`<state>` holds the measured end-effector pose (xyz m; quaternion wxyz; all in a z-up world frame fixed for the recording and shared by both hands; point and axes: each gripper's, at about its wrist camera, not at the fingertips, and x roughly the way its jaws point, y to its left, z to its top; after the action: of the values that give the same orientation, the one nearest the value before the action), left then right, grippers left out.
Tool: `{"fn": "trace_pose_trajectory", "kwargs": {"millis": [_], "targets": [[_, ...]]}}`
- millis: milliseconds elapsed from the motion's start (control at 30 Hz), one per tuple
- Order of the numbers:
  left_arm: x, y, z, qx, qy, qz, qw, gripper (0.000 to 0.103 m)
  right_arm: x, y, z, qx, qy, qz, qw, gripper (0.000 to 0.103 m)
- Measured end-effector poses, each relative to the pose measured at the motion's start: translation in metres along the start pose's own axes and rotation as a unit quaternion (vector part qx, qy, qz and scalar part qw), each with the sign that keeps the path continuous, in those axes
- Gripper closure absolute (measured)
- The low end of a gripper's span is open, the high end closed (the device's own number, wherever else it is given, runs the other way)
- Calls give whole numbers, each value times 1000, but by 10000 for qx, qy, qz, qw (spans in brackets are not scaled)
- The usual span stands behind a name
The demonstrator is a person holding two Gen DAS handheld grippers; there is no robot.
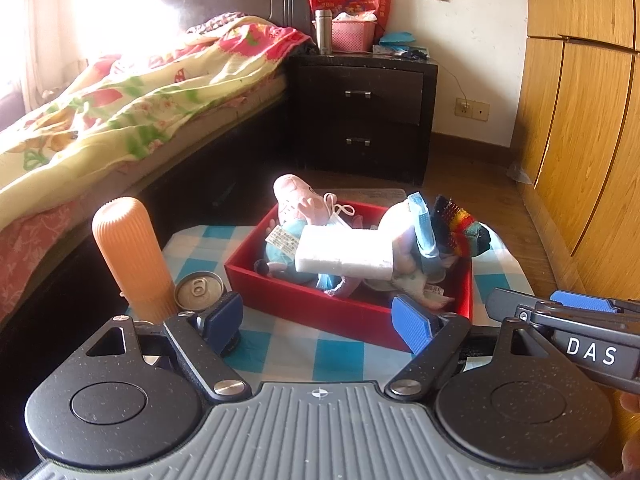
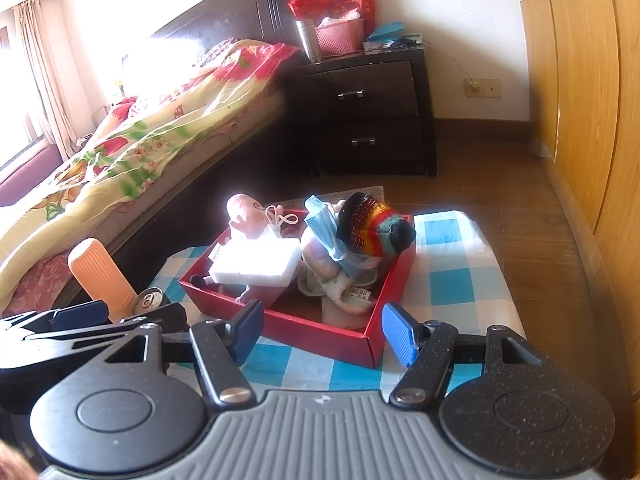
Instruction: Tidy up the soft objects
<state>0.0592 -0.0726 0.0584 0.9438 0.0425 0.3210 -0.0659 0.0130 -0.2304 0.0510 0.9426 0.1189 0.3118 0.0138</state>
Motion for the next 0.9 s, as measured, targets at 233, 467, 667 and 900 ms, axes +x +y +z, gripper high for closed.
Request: {"fn": "trace_pose_trajectory", "kwargs": {"millis": [233, 467, 667, 900], "targets": [[-2, 0, 1, 9, -27, -75, 10000, 23, -2, -2, 0, 53, -61, 6, 10000, 59], [-3, 2, 0, -46, -87, -174, 9998, 23, -4, -3, 1, 94, -95, 40, 9999, 59], [-7, 5, 1, -140, -266, -328, 9990, 23, -8, -6, 1, 209, -213, 122, 9995, 57], [-4, 13, 4, -472, -127, -604, 9970, 21, -13, -6, 4, 269, -340, 158, 9989, 54]]}}
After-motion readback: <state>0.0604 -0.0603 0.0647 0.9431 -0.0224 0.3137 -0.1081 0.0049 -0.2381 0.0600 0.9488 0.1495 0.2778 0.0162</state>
